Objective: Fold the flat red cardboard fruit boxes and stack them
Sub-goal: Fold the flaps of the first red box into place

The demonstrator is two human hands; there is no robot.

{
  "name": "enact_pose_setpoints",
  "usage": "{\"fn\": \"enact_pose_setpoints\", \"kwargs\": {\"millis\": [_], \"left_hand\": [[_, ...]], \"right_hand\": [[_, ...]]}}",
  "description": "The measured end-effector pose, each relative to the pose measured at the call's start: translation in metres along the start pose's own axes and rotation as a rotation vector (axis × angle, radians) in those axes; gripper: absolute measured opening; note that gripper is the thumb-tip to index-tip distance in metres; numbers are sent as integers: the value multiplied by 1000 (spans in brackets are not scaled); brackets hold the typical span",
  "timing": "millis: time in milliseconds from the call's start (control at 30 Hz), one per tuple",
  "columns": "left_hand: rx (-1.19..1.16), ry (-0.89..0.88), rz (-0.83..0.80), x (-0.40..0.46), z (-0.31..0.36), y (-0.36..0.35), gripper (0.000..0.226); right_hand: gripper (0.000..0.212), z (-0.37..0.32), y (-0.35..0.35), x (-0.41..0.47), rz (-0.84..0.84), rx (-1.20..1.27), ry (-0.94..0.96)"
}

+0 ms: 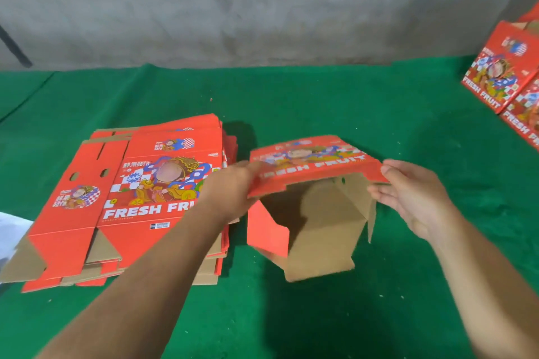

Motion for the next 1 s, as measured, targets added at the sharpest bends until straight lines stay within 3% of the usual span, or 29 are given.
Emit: {"fn": "enact_pose_setpoints", "kwargs": {"millis": [133,200,300,367,400,500,633,667,733,800,833,933,1000], "left_hand": [[10,35,25,10,21,-11,46],[-65,70,60,13,24,-10,48],[-232,106,202,12,30,6,44],[-342,210,266,11,26,20,49],[-451,299,262,12,20,25,52],[-853,493,160,-3,15,24,55],[-1178,598,-18,-44,38,-9,24],[-1237,571,-98,-53,46,-16,28],[-1384,382,-229,-72,59,-20,72],[-1410,240,-135,-80,53,-8,97],[-1426,269,-24,-74,39,1,102],[-1350,567,252,-49,-28,16,90],[-1208,497,149,-30,-60,18,74]], "right_hand": [[79,-19,-36,0,62,123,100],[95,-26,-65,-10,-45,-48,182],[96,-22,-109,-31,-406,-921,441],[90,-23,-126,-46,-413,-1450,691],[88,-29,-131,-51,-345,-1541,744],[87,-39,-139,-55,-171,-1458,728],[55,-24,-150,-66,-178,-1385,740],[42,-19,-149,-67,-209,-1352,740],[27,-3,-143,-62,-324,-1279,687],[41,13,-131,-56,-462,-1242,666],[45,15,-126,-56,-495,-1207,688],[43,13,-102,-64,-418,-1127,891],[57,13,-89,-69,-360,-1125,1008]]}}
Point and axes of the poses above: each hand's wrist, its own x-axis towards the middle knuckle, its own y-axis out of the back of the hand, z = x × y, the point moved 5 cm from there along x, towards the middle knuckle, and after that the axes turned 12 degrees about y, right-handed, at the moved point
